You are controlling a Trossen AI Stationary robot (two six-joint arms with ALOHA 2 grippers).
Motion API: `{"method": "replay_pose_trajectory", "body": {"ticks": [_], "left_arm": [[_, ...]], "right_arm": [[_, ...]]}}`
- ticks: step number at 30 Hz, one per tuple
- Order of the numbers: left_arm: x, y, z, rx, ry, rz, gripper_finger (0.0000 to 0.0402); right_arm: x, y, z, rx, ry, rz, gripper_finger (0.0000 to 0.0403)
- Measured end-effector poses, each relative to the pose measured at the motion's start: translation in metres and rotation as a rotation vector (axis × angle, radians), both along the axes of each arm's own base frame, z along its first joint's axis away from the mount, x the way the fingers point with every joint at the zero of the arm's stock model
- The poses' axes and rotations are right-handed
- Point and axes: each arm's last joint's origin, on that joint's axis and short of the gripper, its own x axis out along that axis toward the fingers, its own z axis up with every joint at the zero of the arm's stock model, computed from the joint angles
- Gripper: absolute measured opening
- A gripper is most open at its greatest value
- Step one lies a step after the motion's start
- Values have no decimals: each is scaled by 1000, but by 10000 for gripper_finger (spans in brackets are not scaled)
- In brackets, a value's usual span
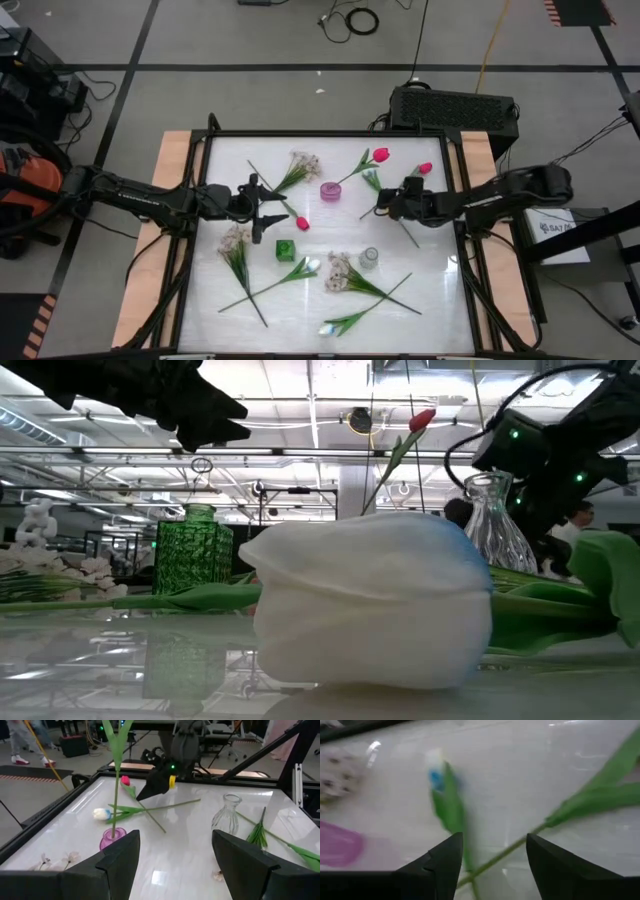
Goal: Sort flowers into vase by color
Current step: Put the right red flower into the purple vase
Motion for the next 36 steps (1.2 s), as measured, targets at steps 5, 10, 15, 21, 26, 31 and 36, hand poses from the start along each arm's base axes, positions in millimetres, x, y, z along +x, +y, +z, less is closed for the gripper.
{"method": "replay_pose_trajectory", "body": {"ticks": [5, 10, 15, 21, 26, 31, 36], "left_arm": [[0, 0, -1, 2, 9, 0, 256], [0, 0, -1, 4, 11, -1, 256], [0, 0, -1, 4, 10, -1, 256], [0, 0, -1, 21, 12, -4, 256], [0, 0, -1, 21, 12, -4, 256], [0, 0, -1, 21, 12, -4, 256], [0, 0, -1, 21, 12, -4, 256]], "right_arm": [[0, -2, -10, 14, 30, -35, 210], [0, -6, -18, -1, 60, -83, 210], [1, -11, -26, -20, 90, -116, 206], [0, -11, -28, -39, 107, -117, 139], [2, -9, -27, -46, 102, -95, 48], [7, -10, -23, -85, 90, -73, 9], [11, -9, -7, -165, 67, -60, 4]]}}
